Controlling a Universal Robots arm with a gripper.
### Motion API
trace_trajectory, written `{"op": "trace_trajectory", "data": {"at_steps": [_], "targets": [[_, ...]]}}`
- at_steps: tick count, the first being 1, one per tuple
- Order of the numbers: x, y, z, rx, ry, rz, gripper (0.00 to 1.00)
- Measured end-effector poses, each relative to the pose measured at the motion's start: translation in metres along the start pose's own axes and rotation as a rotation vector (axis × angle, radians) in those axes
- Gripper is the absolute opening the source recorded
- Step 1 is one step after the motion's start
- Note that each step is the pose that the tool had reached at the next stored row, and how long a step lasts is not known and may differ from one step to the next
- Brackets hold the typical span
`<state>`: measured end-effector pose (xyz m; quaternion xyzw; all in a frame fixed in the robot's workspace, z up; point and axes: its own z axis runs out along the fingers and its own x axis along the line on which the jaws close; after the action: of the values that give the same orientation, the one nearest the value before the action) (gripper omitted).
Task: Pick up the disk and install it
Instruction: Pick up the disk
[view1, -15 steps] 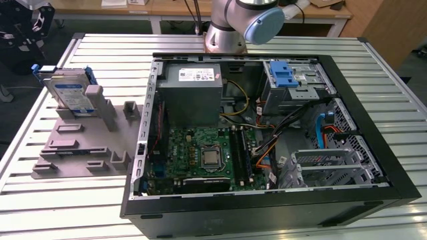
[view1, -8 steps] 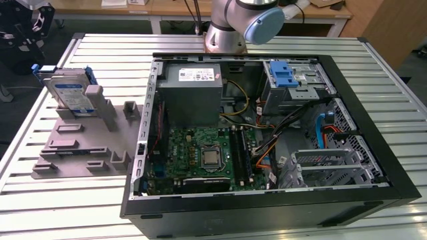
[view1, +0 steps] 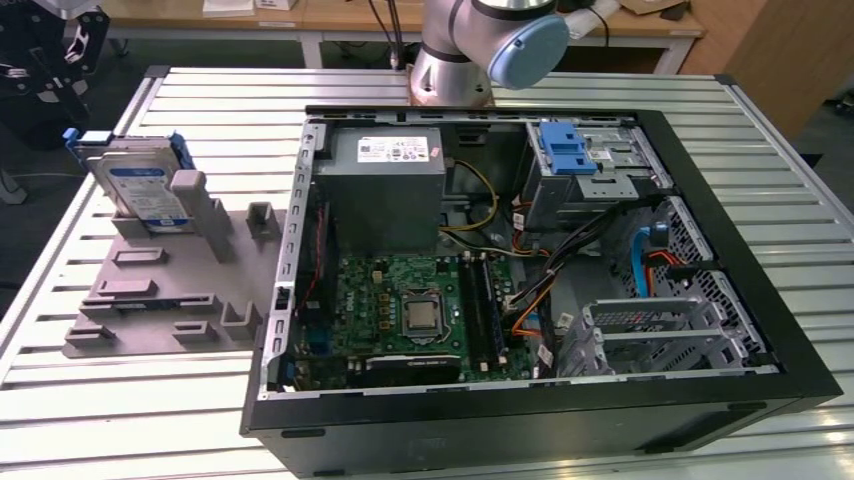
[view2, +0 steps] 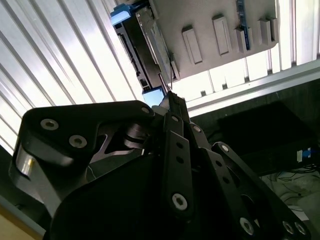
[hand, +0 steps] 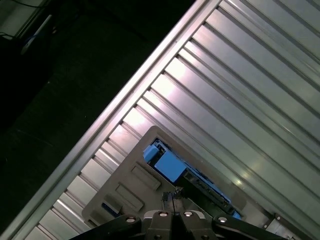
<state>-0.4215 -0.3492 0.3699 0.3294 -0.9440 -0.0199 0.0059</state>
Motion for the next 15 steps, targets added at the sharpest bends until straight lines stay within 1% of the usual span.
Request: {"op": "trace_trajectory", "data": {"at_steps": [15], "targets": [[0.0, 0.0, 0.0, 0.0, 0.0008, -0.022, 0.11]]}}
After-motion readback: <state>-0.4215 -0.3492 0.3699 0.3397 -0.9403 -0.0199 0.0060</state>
